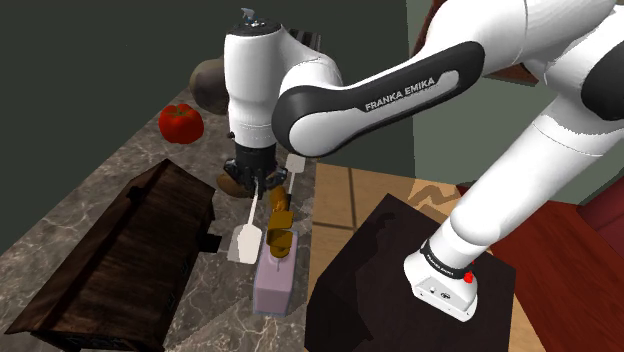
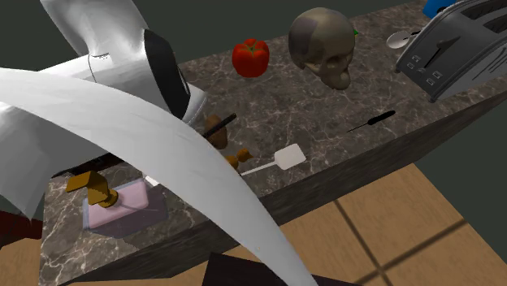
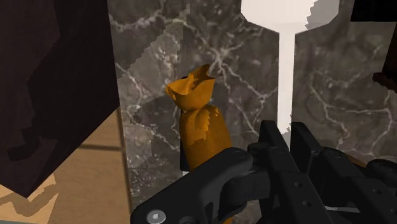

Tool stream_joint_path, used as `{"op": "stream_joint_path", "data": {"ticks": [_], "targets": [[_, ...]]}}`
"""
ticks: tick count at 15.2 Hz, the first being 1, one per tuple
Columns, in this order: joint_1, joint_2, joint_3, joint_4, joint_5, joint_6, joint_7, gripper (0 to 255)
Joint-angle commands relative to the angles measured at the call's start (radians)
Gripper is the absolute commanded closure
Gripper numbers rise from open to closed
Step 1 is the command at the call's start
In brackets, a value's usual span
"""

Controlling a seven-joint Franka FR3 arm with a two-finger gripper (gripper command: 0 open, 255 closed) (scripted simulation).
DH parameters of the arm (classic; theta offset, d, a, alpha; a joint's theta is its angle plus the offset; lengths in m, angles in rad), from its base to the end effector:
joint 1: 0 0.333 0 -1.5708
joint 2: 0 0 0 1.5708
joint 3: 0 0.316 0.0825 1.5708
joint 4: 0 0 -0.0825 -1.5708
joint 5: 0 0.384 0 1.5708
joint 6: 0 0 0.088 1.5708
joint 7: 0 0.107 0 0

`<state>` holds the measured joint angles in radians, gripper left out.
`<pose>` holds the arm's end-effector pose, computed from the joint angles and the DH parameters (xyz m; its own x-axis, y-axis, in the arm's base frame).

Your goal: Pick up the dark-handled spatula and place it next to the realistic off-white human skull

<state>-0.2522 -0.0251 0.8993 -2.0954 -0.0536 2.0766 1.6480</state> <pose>0.4320 0.3253 0.4280 0.5599 -0.8259 0.0665 -0.8277 -0.5612 -0.0008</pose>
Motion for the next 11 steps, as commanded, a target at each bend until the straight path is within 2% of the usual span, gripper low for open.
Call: {"op": "stream_joint_path", "data": {"ticks": [1,11], "targets": [[0.0,-0.007,-0.001,0.023,0.007,-0.028,-0.006,255],[-0.003,-0.06,-0.015,0.122,0.053,-0.158,-0.045,255]]}}
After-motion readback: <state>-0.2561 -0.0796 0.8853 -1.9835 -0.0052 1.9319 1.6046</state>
